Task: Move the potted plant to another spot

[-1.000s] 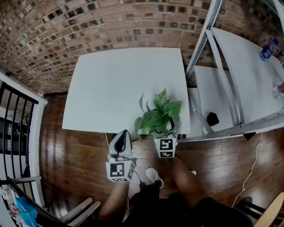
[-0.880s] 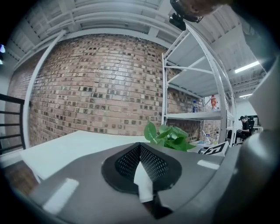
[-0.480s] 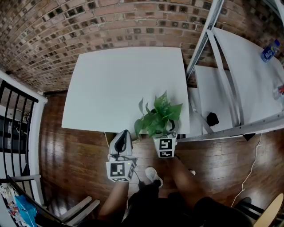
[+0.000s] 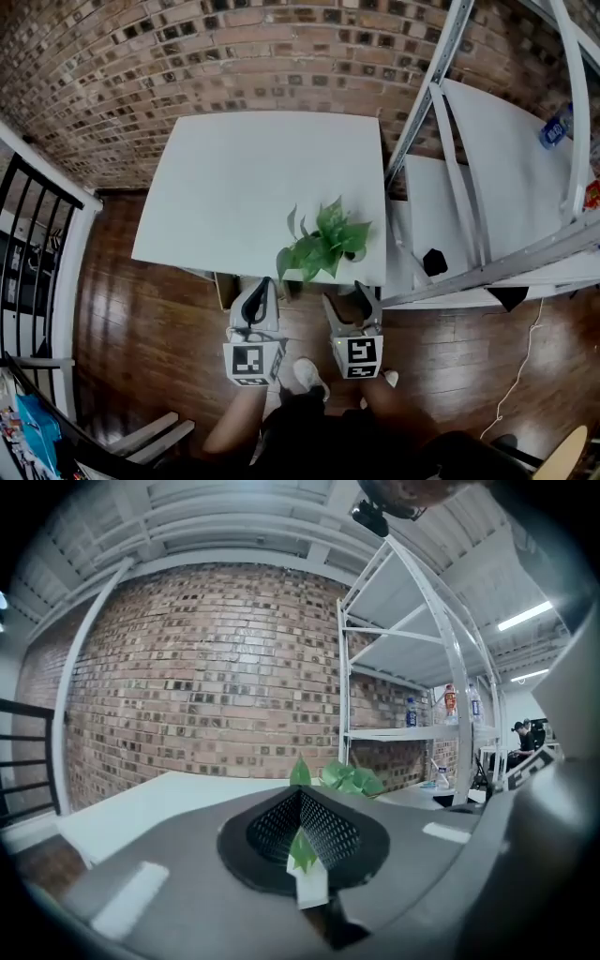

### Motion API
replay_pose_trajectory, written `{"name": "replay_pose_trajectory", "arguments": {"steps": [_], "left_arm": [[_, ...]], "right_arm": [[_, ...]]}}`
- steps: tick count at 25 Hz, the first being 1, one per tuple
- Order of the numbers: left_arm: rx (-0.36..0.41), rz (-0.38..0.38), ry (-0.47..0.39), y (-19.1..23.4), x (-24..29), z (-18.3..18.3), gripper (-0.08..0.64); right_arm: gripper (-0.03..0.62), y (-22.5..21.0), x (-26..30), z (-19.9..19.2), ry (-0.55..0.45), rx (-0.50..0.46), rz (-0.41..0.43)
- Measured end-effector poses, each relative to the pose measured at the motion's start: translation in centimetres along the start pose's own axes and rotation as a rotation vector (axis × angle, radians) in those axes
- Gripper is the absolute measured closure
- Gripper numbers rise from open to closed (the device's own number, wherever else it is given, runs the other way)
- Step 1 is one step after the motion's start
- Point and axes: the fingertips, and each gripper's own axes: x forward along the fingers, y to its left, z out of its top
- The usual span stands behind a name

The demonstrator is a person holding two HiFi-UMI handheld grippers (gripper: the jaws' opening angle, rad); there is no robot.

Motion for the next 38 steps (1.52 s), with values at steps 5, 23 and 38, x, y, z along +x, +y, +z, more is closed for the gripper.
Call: {"name": "replay_pose_trajectory", "arguments": {"steps": [5, 23, 38], "left_arm": [[0.028, -0.033, -0.013, -3.0, -1.4, 1.2, 0.545], [-0.011, -0.046, -0.041, -7.2, -1.3, 7.8, 0.545], [-0.003, -0.046, -0.036, -7.0, -2.3, 7.4, 0.545]], "right_arm": [[0.528, 0.6, -2.0, 4.4, -0.070, -0.066, 0.043], [0.591, -0.8, -5.1, 13.7, -0.131, -0.048, -0.073], [0.591, 1.4, -5.8, 13.2, -0.133, -0.049, -0.038]]}}
